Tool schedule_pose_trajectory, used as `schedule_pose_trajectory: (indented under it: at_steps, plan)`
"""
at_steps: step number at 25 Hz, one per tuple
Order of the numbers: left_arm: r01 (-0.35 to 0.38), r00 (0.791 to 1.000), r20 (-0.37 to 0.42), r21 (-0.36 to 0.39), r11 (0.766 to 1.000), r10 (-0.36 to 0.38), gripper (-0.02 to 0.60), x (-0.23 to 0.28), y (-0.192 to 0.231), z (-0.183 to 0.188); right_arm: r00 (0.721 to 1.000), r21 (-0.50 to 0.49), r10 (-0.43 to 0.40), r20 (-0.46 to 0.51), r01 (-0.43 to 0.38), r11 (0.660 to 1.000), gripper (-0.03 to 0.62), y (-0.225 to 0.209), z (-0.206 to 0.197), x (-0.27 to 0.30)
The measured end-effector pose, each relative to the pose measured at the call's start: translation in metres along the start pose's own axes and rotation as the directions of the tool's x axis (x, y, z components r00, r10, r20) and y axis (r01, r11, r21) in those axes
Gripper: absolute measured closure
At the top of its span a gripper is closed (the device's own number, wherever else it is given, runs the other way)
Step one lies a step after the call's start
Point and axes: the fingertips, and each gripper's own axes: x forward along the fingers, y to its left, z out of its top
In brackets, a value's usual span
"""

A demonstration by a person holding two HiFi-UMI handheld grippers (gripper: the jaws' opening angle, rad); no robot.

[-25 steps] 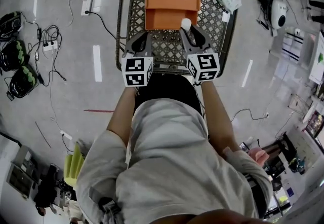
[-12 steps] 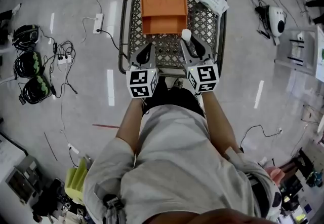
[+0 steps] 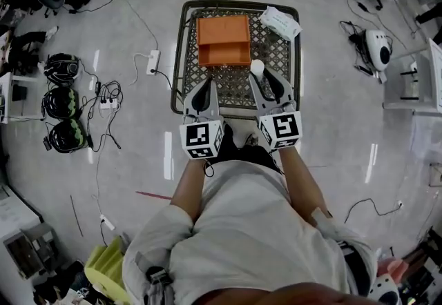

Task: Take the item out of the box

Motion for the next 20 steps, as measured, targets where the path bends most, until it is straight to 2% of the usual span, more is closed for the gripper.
schedule_pose_trajectory:
  at_steps: [5, 9, 13, 20]
  plan:
    - [0.0, 0.996, 0.086, -0.007, 1.0, 0.001, 0.572, -0.02, -0.015, 0.038, 0.992, -0.022, -0.007, 0.122, 0.01, 1.0, 0.473, 0.006, 0.053, -0.026]
    - [0.043, 0.99, 0.132, 0.024, 0.999, -0.046, 0.572, -0.026, -0.018, 0.059, 0.977, -0.027, -0.05, 0.209, 0.057, 0.998, 0.474, 0.013, 0.082, -0.038]
    - [0.082, 0.985, 0.148, 0.037, 0.996, -0.086, 0.572, -0.027, -0.02, 0.07, 0.972, -0.04, -0.081, 0.22, 0.092, 0.995, 0.474, 0.016, 0.09, -0.042]
    - [0.105, 0.974, 0.195, 0.053, 0.993, -0.114, 0.572, -0.035, -0.002, 0.093, 0.967, -0.067, -0.09, 0.239, 0.109, 0.992, 0.474, 0.031, 0.11, -0.03]
